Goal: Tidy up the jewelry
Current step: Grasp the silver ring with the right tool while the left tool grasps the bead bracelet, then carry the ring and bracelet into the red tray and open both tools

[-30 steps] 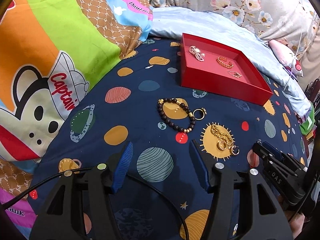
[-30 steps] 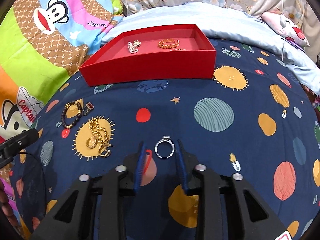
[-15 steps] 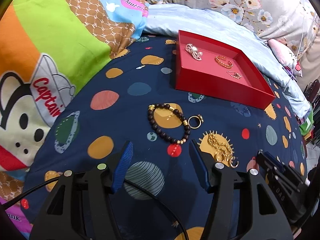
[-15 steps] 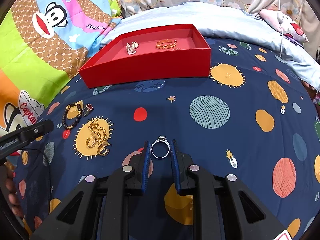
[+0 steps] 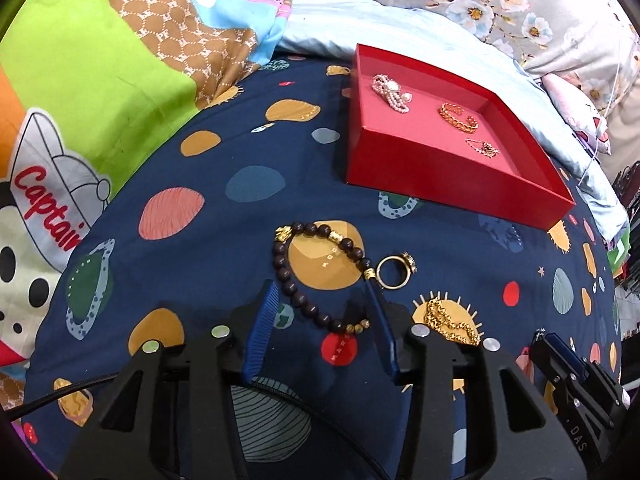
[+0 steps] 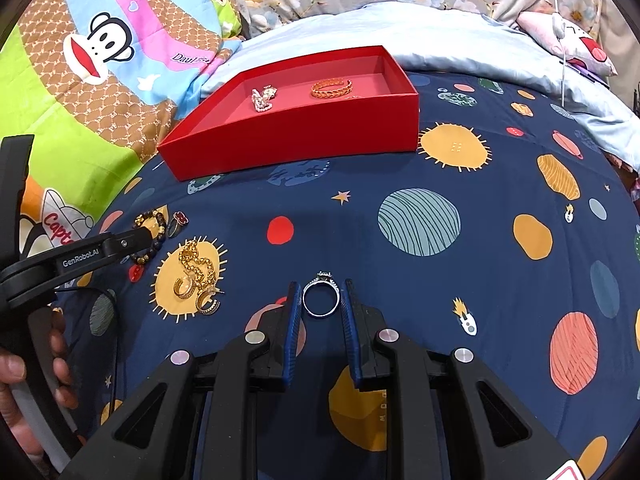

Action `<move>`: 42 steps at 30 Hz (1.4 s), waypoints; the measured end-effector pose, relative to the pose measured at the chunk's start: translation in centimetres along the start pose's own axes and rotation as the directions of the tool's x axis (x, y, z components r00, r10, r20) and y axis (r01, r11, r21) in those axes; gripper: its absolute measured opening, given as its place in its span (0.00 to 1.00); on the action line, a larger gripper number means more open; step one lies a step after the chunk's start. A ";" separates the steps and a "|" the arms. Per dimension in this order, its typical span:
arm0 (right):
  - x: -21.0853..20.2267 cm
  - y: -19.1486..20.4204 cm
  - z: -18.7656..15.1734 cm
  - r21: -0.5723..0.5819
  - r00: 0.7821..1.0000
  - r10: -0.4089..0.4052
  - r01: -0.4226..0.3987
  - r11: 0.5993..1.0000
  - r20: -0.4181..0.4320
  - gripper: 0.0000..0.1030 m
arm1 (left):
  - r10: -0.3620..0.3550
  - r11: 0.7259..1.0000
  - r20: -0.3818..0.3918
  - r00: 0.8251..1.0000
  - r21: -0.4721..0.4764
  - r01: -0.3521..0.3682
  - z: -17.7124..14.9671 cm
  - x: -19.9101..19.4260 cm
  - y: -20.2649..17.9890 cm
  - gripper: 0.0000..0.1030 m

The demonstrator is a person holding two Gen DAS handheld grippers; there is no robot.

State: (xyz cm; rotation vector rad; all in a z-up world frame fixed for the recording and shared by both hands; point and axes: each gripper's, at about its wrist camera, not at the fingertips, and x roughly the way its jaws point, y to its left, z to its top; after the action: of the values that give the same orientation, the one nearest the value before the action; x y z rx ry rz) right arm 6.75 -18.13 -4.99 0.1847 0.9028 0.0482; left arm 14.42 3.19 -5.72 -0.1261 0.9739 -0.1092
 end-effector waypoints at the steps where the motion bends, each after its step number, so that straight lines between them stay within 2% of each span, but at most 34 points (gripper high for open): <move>1: 0.0 0.0 0.0 0.003 1.000 0.001 -0.001 1.000 0.000 0.19 | 0.002 1.000 0.000 1.000 0.007 -0.002 0.0 0.1 -0.1 0.42; 4: 0.1 0.0 0.0 0.007 1.000 0.005 -0.005 1.000 0.001 0.19 | 0.019 1.000 0.010 1.000 0.024 -0.020 0.1 0.4 -0.5 0.41; 9: 0.1 -0.1 0.0 0.011 1.000 0.008 -0.008 1.000 0.001 0.19 | 0.014 0.999 0.015 1.000 0.031 -0.014 0.2 0.6 -0.5 0.13; 11: 0.1 -0.1 0.0 0.011 1.000 0.008 -0.008 1.000 0.001 0.19 | 0.003 0.999 0.013 1.000 0.033 -0.003 0.2 0.6 -0.4 0.08; 20: -0.1 -0.1 0.0 0.010 1.000 0.003 -0.003 1.000 0.009 0.18 | -0.049 0.998 0.013 0.999 0.032 0.049 0.0 -0.5 -0.6 0.07; 31: -2.8 0.8 0.7 0.000 0.998 0.031 -0.032 1.000 0.060 0.18 | -0.118 0.991 0.076 0.990 0.069 0.113 0.1 -5.8 -1.6 0.07; 42: -5.4 1.6 1.1 -0.014 0.993 0.051 -0.050 0.999 0.102 0.18 | -0.184 0.980 0.164 0.969 0.108 0.168 0.7 -11.4 -2.7 0.07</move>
State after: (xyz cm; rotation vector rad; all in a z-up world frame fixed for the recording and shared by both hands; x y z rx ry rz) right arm 4.37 -17.36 0.13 0.1978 0.7953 0.0904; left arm 8.56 2.22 4.44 -0.1338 0.7812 -0.3028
